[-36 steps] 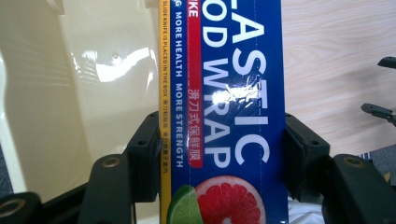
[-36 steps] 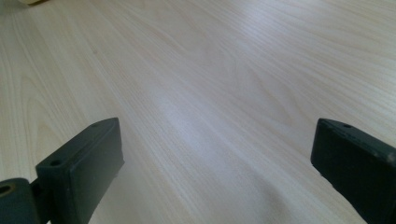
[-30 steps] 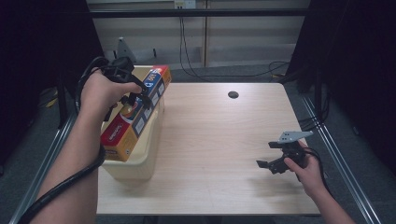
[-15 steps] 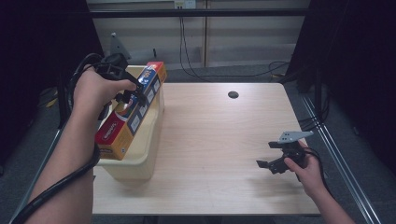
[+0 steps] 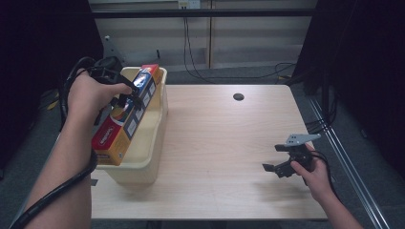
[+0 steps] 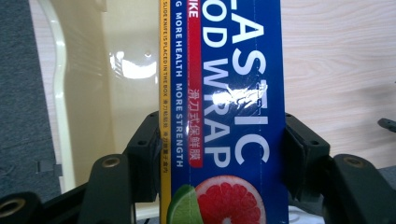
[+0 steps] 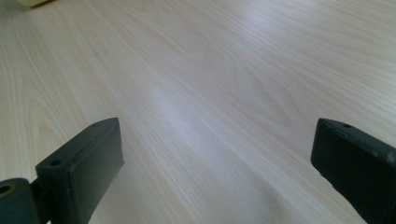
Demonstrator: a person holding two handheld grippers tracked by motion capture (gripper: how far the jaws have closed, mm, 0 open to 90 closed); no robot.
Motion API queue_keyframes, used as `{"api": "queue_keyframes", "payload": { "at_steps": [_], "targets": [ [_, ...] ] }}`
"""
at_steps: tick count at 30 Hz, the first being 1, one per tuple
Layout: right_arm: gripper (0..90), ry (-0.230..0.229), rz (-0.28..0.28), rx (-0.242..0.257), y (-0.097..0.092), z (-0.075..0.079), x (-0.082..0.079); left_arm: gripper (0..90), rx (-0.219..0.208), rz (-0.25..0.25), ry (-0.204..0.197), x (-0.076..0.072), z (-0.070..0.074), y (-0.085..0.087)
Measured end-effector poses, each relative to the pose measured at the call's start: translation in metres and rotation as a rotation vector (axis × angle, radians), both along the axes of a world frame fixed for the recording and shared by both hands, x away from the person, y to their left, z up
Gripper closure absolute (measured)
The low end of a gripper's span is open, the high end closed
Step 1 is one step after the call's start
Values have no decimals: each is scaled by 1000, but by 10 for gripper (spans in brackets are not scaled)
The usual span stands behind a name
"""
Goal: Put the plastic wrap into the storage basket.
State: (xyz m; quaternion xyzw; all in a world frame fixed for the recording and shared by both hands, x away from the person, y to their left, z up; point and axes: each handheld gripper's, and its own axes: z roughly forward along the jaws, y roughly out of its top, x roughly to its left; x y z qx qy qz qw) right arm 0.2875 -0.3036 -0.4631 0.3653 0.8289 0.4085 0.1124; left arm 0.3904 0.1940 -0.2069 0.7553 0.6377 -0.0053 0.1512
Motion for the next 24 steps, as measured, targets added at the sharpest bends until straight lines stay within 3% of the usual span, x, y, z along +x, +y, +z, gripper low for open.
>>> {"api": "queue_keyframes", "payload": {
  "at_steps": [24],
  "targets": [
    [21,3,1,4,0,1,-1,412,23,35,27,1,-18,11]
  ]
}}
